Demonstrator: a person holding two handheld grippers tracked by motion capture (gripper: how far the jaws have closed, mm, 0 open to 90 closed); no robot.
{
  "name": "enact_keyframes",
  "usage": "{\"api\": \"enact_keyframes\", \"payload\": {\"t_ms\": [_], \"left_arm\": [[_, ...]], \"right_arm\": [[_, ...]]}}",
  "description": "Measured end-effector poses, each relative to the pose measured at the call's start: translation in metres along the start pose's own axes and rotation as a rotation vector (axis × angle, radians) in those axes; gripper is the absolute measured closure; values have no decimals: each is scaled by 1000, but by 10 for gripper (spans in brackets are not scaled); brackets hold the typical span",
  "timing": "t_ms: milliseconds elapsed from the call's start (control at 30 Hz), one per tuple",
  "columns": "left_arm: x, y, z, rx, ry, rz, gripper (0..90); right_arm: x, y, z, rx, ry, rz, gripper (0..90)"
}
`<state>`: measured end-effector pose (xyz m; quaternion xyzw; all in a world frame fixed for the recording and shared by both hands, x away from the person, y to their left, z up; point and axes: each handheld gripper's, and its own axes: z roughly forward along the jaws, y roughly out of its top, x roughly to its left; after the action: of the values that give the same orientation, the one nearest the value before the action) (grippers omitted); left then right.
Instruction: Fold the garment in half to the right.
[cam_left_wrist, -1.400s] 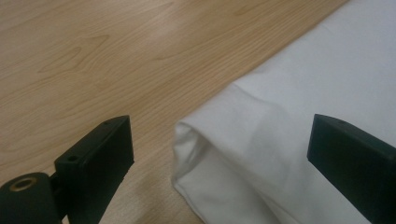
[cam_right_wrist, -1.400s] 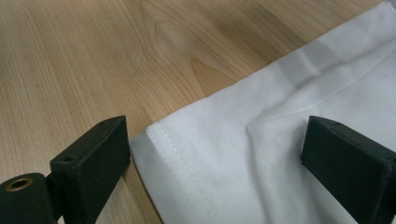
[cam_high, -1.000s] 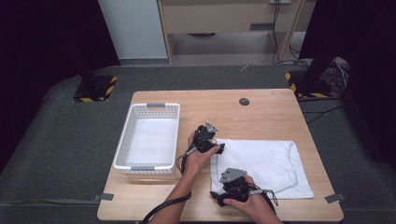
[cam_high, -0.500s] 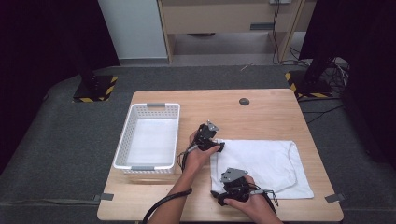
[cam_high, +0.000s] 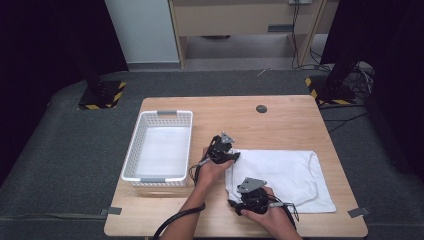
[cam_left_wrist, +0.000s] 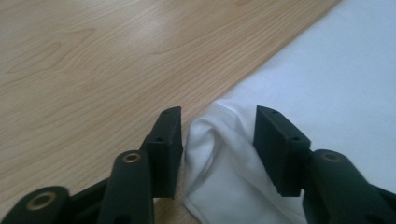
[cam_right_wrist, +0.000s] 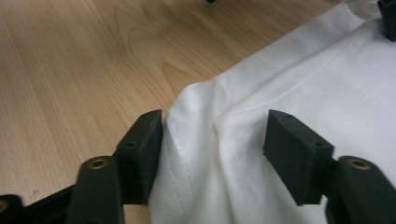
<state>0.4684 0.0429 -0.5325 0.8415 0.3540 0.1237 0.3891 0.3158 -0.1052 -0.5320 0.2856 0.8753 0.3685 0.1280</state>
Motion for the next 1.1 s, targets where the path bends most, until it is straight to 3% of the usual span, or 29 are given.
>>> {"api": "enact_keyframes", "payload": {"t_ms": [167,333,467,700,1100], "left_arm": [[-3,1,0,5,-8,-3,639],[-4,0,-1,0,-17,-44,720],[-6,4,-1,8,-8,-36,776],[-11,11,-13,-19,4,-23,813],[-25,29,-33,-39,17,28,822]], "right_arm": [[-5,0,-2,-3,-19,14,544],[-10,0,-2,-11,-31,25,684],[-12,-1,-3,-20,-43,30,772],[-12,-2,-8,-44,-40,54,800],[-4,3,-36,-101,-57,57,809]]}}
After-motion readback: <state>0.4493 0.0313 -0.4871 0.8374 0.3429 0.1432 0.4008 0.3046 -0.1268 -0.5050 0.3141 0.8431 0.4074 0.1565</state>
